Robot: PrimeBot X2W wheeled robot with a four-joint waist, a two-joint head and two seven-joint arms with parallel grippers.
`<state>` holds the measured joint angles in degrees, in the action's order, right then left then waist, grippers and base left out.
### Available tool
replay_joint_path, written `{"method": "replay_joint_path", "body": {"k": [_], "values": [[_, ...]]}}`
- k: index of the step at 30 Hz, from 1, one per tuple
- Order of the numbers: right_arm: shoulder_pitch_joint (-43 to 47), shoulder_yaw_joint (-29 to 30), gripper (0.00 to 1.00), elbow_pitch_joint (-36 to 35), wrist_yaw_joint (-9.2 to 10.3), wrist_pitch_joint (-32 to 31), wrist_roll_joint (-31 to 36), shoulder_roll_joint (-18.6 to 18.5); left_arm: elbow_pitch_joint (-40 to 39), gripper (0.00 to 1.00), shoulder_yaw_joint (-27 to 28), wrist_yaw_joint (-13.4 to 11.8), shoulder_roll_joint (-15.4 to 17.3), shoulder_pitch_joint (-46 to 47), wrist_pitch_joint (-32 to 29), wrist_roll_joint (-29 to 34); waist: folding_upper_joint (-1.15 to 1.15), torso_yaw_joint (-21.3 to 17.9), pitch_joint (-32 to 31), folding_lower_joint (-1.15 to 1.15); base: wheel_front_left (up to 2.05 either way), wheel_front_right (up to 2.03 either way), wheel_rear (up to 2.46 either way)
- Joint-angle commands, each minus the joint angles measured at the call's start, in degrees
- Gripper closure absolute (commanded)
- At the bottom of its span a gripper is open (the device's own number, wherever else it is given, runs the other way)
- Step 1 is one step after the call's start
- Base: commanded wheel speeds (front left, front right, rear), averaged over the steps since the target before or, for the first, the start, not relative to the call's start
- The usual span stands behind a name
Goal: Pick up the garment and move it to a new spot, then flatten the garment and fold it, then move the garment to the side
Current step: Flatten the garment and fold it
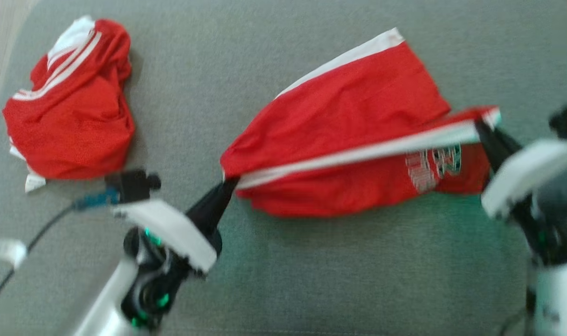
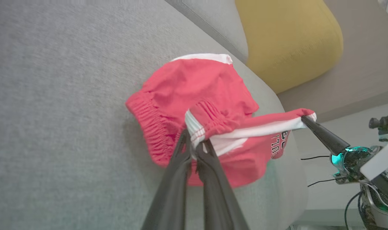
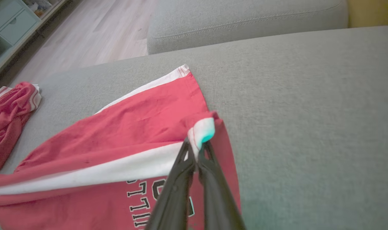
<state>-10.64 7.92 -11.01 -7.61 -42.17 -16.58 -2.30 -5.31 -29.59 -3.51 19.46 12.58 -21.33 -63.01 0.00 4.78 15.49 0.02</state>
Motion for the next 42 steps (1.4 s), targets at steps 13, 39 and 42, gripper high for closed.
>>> {"method": "replay_joint_path", "body": {"k": [13,39,42], "values": [[-31.15,-5.27,1.0,27.59,0.12,5.9,-0.48,-4.87,18.71,1.0,4.38,6.94,-5.53,21.73,-3.55,-5.58,0.0,6.49,8.08,-0.02,0.0,0.0,0.0],[-17.45,-11.77,0.0,26.2,0.12,47.73,3.3,-5.64,22.15,0.0,3.78,-0.22,-4.96,13.81,32.28,15.79,0.0,2.82,1.75,-0.02,0.0,0.0,0.0],[-12.99,-10.51,0.0,21.29,0.12,47.94,5.2,-4.32,18.13,0.0,5.11,-3.91,-3.33,11.66,35.14,20.41,0.0,2.03,0.32,-0.02,0.0,0.0,0.0]]}}
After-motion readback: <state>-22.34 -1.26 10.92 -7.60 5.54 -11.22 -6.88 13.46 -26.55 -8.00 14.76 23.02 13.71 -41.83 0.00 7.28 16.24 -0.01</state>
